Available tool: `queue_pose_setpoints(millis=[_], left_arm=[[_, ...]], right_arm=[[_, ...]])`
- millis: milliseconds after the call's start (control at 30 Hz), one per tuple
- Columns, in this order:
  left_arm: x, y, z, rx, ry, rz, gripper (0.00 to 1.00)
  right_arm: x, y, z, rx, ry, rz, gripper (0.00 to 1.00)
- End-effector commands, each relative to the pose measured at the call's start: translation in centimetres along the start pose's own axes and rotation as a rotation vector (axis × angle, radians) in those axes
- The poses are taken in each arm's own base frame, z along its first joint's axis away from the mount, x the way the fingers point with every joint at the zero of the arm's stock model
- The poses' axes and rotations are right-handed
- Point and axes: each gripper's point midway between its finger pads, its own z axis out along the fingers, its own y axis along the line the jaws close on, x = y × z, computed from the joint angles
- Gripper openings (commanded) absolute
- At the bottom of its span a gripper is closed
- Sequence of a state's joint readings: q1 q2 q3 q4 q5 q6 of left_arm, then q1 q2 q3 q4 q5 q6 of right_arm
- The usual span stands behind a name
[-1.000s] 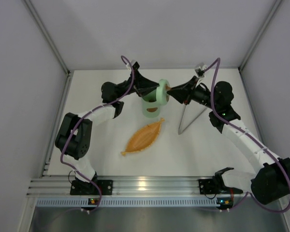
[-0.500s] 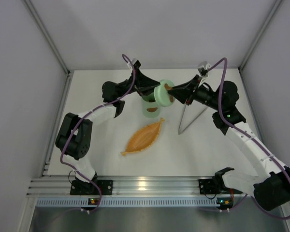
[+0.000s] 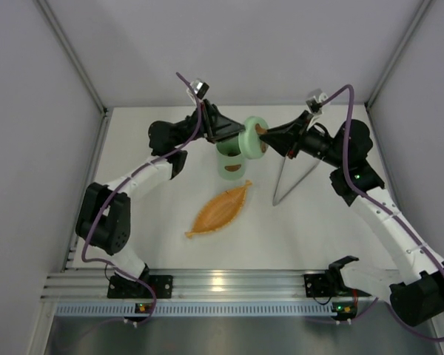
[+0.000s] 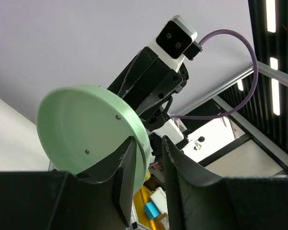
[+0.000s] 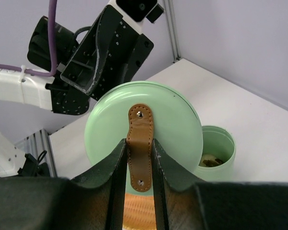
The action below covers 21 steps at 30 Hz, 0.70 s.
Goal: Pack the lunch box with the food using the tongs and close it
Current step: Close the box lid on the packing box.
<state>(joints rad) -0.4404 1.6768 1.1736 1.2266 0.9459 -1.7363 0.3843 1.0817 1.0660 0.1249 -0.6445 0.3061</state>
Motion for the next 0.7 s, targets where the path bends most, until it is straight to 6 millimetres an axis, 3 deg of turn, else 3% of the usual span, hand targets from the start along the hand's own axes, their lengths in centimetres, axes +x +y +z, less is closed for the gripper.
queue_pose_setpoints(millis=[0, 233, 333, 367, 400, 433, 467, 633, 667], left_arm=[[-0.2, -2.6, 0.7, 0.023, 0.008, 0.164, 0.34], [-1.6, -2.1, 0.9, -0.062, -0.041, 0.215, 0.36], [-2.8, -1.8, 0.8, -0.18, -0.078, 0.341, 0.37], [-3.0, -0.4, 0.3, -0.266, -0.085, 0.301, 0.37], [-3.6, -0.7, 0.3, -0.301, -0.103, 0.328, 0.38], [-4.6, -0.7, 0.0, -0.355, -0.145, 0.402, 0.38], [-4.6, 0.7, -0.8, -0.443, -0.15, 0.365, 0.38], [-7.8, 0.7, -3.3, -0.672, -0.306, 0.475, 0.39], [-7.9, 1.6, -4.3, -0.745, -0.32, 0.455, 0.39]], right_arm=[[-2.6, 1.4, -0.4, -0.008, -0.042, -0.065, 0.0], [-2.7, 1.3, -0.6, 0.006, -0.036, -0.059, 0.0], [-2.8, 1.1, -0.6, 0.021, -0.032, -0.054, 0.0], [-2.7, 1.0, -0.5, 0.025, -0.027, -0.053, 0.0], [-2.7, 1.0, -0.5, 0.029, -0.024, -0.053, 0.0], [-2.7, 0.8, -0.5, 0.04, -0.022, -0.051, 0.0], [-2.7, 0.7, -0.5, 0.043, -0.02, -0.049, 0.0], [-3.0, 0.3, 0.3, 0.082, 0.004, -0.04, 0.0], [-3.3, 0.2, 0.4, 0.102, 0.009, -0.036, 0.0]])
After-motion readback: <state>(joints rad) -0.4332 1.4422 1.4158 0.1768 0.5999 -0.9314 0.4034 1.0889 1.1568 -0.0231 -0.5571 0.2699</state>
